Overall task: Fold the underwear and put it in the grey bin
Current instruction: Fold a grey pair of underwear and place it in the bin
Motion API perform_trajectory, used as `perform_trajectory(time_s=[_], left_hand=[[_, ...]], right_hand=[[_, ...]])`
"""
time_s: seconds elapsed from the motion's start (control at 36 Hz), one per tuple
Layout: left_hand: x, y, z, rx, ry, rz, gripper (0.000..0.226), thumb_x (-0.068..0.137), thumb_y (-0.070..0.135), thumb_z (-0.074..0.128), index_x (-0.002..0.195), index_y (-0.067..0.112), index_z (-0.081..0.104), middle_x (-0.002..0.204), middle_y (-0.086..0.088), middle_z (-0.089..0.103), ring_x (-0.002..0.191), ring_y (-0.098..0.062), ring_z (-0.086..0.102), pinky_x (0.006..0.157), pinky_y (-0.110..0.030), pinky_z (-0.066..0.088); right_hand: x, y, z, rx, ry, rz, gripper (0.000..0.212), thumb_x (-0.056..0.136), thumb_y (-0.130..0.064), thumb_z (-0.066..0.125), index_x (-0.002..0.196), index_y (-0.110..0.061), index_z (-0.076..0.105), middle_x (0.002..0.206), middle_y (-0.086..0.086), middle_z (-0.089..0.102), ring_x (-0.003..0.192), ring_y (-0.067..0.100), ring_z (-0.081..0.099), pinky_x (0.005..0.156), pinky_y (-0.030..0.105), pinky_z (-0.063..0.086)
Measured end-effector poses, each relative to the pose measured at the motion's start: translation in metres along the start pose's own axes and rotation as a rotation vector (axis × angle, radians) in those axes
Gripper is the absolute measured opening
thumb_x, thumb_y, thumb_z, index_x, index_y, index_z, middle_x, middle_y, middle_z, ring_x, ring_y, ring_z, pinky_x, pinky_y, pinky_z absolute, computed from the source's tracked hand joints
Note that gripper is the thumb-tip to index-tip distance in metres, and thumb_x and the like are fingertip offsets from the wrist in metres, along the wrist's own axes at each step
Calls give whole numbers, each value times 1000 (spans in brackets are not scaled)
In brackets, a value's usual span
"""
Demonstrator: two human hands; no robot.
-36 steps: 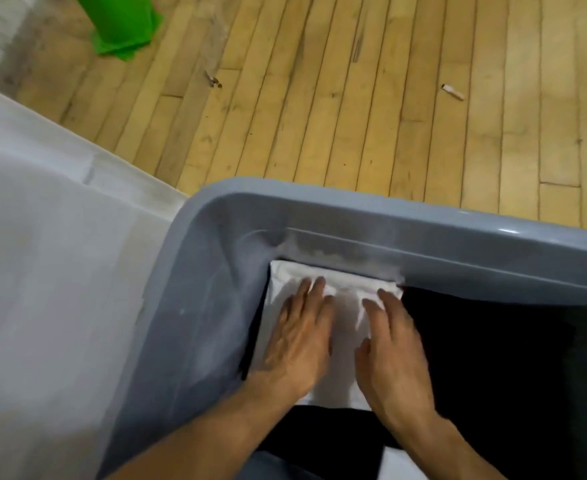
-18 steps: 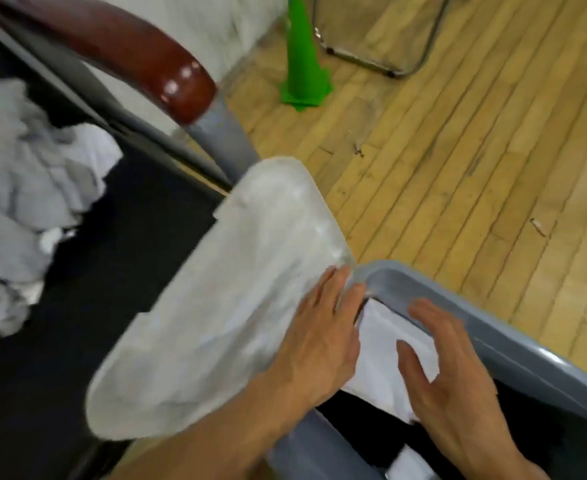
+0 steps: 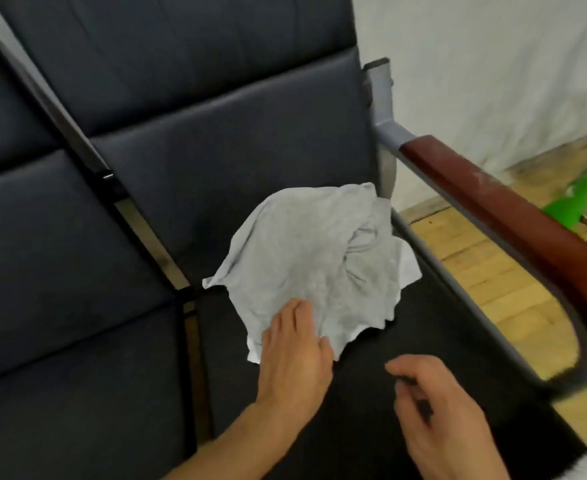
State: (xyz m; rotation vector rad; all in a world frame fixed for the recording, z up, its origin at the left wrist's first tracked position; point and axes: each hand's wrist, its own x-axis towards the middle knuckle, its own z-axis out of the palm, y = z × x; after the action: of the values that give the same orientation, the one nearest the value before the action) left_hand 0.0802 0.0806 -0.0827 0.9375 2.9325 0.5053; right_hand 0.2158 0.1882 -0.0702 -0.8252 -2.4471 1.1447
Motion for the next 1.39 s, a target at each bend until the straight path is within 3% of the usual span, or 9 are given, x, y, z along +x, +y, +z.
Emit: perform_trajectory(time_s=[0.14, 0.31, 0.44, 0.61, 0.75, 0.83, 0.97, 1.14, 1.39], left_hand=[[47, -24, 17, -152, -113, -142, 60, 92, 47, 49, 140, 21, 23, 144, 3, 28, 128, -16, 34, 107, -33, 31], [84, -53, 34, -225, 9, -43, 24, 68, 36, 59, 85, 27, 45, 86, 9, 58, 63, -8, 58, 52, -19, 46], [88, -67, -5, -337, -228, -115, 53, 83, 48, 11, 98, 20, 53, 97, 3, 61, 88, -16, 59, 75, -27, 42], [115, -65, -114, -928, -114, -255, 19, 96, 16, 45, 91, 26, 60, 80, 11, 61, 76, -3, 56, 67, -18, 45], [137, -37, -286, -1089, -49, -90, 16, 87, 25, 56, 72, 20, 59, 72, 4, 57, 70, -9, 54, 66, -25, 46], [123, -17, -411, -965, -94, 52, 16, 79, 30, 70, 78, 20, 58, 71, 6, 58, 68, -6, 54, 64, -24, 46], [67, -12, -607, -458, -73, 88, 36, 71, 14, 78, 94, 28, 55, 89, 13, 60, 81, -2, 58, 68, -21, 49], [-32, -49, -754, 79, 100, 26, 29, 73, 4, 66, 100, 11, 60, 94, 1, 58, 89, -18, 53, 74, -30, 40], [-162, -162, -846, -123, 311, -231, 13, 78, 11, 73, 88, 13, 66, 85, -1, 64, 87, -21, 59, 79, -35, 47]], right_hand=[[50, -17, 67, 154, -137, 135, 50, 82, -6, 64, 85, -54, 52, 94, -22, 62, 80, 4, 62, 74, 16, 50], [111, -33, 106, 182, -120, 281, 65, 82, -6, 66, 76, -68, 48, 85, -33, 63, 83, -15, 57, 66, 3, 44], [129, -51, 103, 213, -103, 356, 33, 86, -10, 64, 83, -40, 54, 85, -12, 64, 83, 6, 60, 74, 33, 52], [134, -113, 69, 116, -155, 153, 88, 80, -10, 71, 111, -76, 23, 110, -12, 55, 96, -5, 55, 77, 13, 44], [155, -234, -6, -15, -234, -143, 68, 80, -28, 71, 131, -49, 30, 131, -13, 32, 119, 3, 33, 97, 21, 30], [149, -317, -68, -98, -160, -291, 13, 83, -28, 65, 87, -27, 53, 138, 0, 35, 130, 19, 31, 102, 34, 34], [108, -451, -179, -35, -132, -325, 19, 87, -13, 56, 73, -11, 42, 68, 5, 53, 60, 16, 47, 52, 16, 36], [50, -601, -237, 67, -82, -579, 13, 82, -4, 57, 75, -9, 47, 69, 7, 54, 62, 16, 47, 55, 28, 35], [-21, -739, -231, 61, -295, -853, 27, 85, 0, 45, 78, -21, 60, 57, 7, 54, 40, 5, 41, 39, 15, 29]])
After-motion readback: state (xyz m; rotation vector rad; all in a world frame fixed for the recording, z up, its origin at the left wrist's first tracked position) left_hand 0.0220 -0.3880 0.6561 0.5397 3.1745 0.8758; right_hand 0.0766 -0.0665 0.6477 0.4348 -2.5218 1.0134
